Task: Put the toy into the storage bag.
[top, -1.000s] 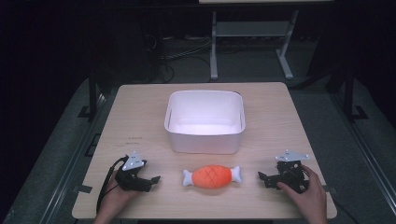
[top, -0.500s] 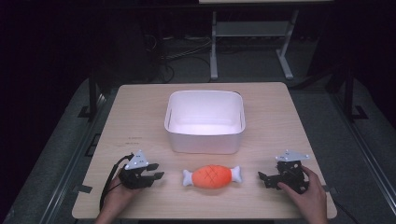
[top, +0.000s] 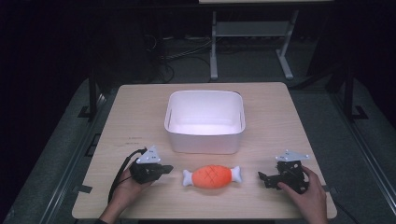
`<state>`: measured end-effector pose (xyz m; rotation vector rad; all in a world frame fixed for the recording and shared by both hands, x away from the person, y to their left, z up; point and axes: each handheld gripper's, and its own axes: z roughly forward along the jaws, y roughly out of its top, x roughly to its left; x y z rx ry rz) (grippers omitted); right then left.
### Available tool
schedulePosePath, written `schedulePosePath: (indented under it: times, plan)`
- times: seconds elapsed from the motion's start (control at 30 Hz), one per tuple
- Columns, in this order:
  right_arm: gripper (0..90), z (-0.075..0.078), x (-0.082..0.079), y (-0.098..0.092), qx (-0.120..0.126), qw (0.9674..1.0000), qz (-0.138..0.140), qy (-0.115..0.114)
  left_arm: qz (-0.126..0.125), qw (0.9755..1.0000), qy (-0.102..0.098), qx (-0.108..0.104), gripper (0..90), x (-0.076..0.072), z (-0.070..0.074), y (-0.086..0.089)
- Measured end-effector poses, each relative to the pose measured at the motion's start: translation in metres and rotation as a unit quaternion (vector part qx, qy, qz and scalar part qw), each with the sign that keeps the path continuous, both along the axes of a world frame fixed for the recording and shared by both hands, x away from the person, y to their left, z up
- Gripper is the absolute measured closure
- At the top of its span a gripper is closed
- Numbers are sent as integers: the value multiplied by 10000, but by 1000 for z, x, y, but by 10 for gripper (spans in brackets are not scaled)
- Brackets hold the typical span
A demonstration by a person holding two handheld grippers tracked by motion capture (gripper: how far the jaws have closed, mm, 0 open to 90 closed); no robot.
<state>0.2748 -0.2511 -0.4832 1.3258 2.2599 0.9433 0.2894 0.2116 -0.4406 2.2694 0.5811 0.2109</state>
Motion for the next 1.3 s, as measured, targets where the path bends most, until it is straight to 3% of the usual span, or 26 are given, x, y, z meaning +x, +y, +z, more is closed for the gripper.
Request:
schedulePosePath:
  times: [0.1, 0.27, 0.6, 1.3]
  plan:
    - [0, 0, 0, 0, -1, 10000, 3, -2, -111, 9999, -13, -41, 897, 4, 0, -13]
    - [0, 0, 0, 0, -1, 10000, 0, 1, -239, 9997, -52, 86, 897, 11, -2, -31]
    - [0, 0, 0, 0, 0, 10000, -1, 1, -416, 9991, -56, 95, 897, 20, -7, -56]
    - [0, 0, 0, 0, -1, 10000, 1, 0, -612, 9980, 169, 54, 897, -2, -7, -54]
